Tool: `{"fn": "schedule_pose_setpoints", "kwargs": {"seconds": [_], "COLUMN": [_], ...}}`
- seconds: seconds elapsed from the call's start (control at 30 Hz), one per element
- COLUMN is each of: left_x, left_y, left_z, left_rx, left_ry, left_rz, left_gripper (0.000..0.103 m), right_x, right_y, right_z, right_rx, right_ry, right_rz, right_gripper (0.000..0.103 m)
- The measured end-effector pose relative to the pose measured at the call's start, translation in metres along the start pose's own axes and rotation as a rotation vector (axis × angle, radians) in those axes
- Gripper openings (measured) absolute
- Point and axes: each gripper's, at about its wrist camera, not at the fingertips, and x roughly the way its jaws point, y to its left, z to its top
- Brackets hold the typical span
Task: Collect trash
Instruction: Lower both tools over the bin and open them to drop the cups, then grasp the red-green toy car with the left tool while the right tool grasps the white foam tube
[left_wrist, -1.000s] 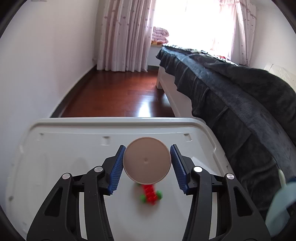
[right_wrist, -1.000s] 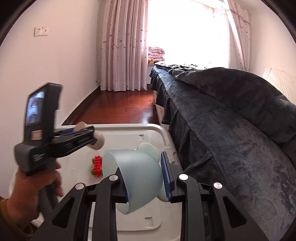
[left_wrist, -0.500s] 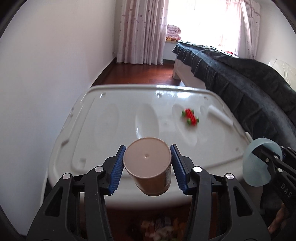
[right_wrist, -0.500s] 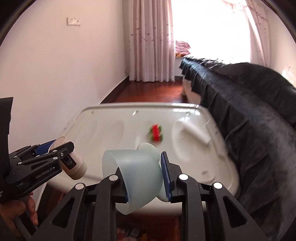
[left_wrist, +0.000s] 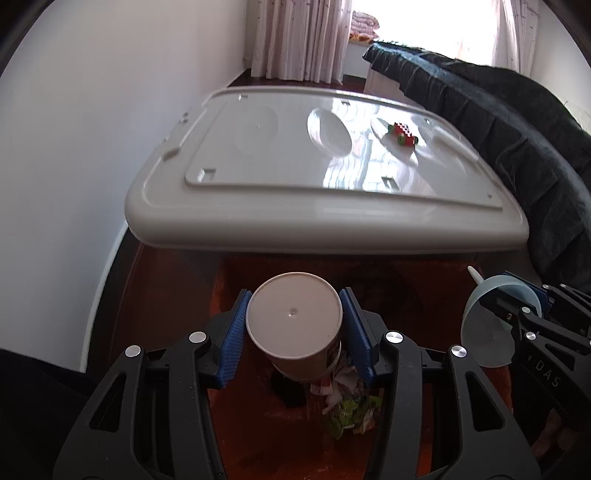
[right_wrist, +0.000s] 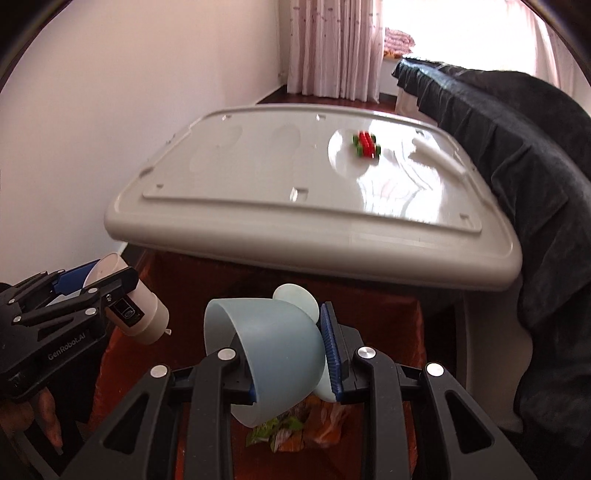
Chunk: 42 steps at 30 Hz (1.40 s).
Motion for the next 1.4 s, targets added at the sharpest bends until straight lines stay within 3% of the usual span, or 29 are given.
{"fn": "schedule_pose_setpoints", "kwargs": {"seconds": [0.1,0.4,0.47,0.57,0.67,1.17,1.33,1.4], "left_x": [0.008,0.003,0.003,-0.001,-0.006,-0.007,-0.006,-0.002], "left_y": [-0.002,-0.010,-0.011,-0.012,-0.014,-0.021,-0.032,-0.044], "left_z": [-0.007,-0.006,-0.006,-0.004,-0.001,0.004,0.034,0.054], "left_rx": [-0.001,0.020,0.015,0.010,0.008,0.019,0.016,0.010], "left_ry": [0.030,0.003,0.007,-0.004,-0.023,-0.039,-0.075,-0.095], "left_rz": [-0.010,-0.002,-0.005,0.015,0.032,0.016,-0.007,-0.023], "left_gripper": [0.048,0.048,0.054,0.071,0.079,0.080,0.080,0.081], "right_x": [0.006,0.009,0.008,0.000,-0.005,-0.005,-0.037,-0.056], "right_y": [-0.002,-0.003,-0.003,-0.003,-0.005,-0.015,-0.037,-0.049], "right_z": [-0.005,-0.009,-0.010,-0.009,-0.007,-0.001,0.028,0.042], "right_rx": [0.000,0.001,0.006,0.007,0.005,0.033,0.070,0.081], "right_ry": [0.010,0.008,-0.001,-0.054,-0.085,-0.086,-0.211,-0.284], "right_rz": [-0.019,-0.045,-0.057,-0.088,-0.100,-0.081,-0.122,-0.164], "right_gripper": [0.027,0.029,0.058,0.075,0.078,0.078,0.079,0.084]}}
